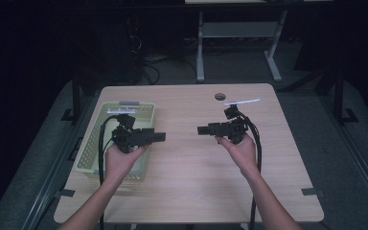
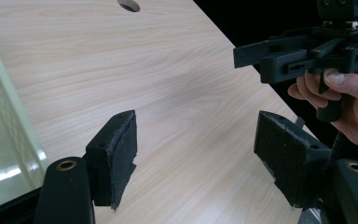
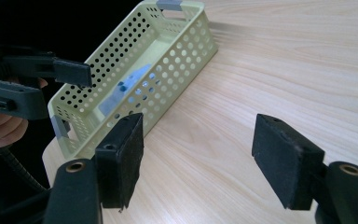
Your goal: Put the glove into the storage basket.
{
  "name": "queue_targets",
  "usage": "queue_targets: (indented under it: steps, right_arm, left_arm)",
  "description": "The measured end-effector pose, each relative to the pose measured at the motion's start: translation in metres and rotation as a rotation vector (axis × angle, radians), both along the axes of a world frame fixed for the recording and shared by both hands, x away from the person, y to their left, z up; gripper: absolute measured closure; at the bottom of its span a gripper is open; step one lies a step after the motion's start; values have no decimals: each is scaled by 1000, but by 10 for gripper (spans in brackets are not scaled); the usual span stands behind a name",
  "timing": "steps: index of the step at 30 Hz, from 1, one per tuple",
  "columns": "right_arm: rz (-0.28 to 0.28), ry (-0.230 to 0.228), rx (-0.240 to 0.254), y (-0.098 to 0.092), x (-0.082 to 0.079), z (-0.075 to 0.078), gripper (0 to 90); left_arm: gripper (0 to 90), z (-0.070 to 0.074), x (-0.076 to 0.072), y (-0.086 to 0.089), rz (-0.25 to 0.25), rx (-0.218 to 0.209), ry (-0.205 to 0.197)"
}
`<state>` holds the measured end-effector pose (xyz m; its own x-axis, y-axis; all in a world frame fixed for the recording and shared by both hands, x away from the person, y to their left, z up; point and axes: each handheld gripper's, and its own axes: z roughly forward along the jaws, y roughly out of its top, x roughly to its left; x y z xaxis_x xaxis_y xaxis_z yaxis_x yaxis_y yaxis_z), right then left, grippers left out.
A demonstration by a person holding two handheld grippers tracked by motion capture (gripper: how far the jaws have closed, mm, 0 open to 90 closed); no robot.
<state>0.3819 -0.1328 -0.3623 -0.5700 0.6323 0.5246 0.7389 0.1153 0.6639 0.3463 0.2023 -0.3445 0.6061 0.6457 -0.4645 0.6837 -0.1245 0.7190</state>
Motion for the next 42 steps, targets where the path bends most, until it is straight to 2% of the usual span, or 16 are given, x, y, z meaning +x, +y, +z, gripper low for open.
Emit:
queue_targets:
  steps: [6, 12, 19, 21, 27, 30, 42]
  right_arm:
    - [-12, 13, 2, -10, -2, -1, 328]
    - [-19, 3, 4, -18, -4, -3, 327]
    - [-41, 19, 4, -29, -6, -6, 325]
    - [-44, 11, 3, -32, -7, -7, 324]
    - [-60, 29, 1, -43, -10, -9, 319]
    - [-68, 16, 1, -48, -11, -11, 319]
    - [-98, 42, -3, -66, -19, -19, 310]
  left_arm:
    - [292, -1, -3, -8, -19, -1, -3]
    - [287, -2, -6, -15, -42, -2, -5]
    - [281, -7, -8, -24, -58, -6, 5]
    - [281, -7, -9, -27, -64, -5, 4]
    - [279, -8, -12, -34, -78, -7, 2]
    - [279, -10, -14, -37, -87, -8, 3]
    - [276, -15, -21, -47, -108, -9, -2]
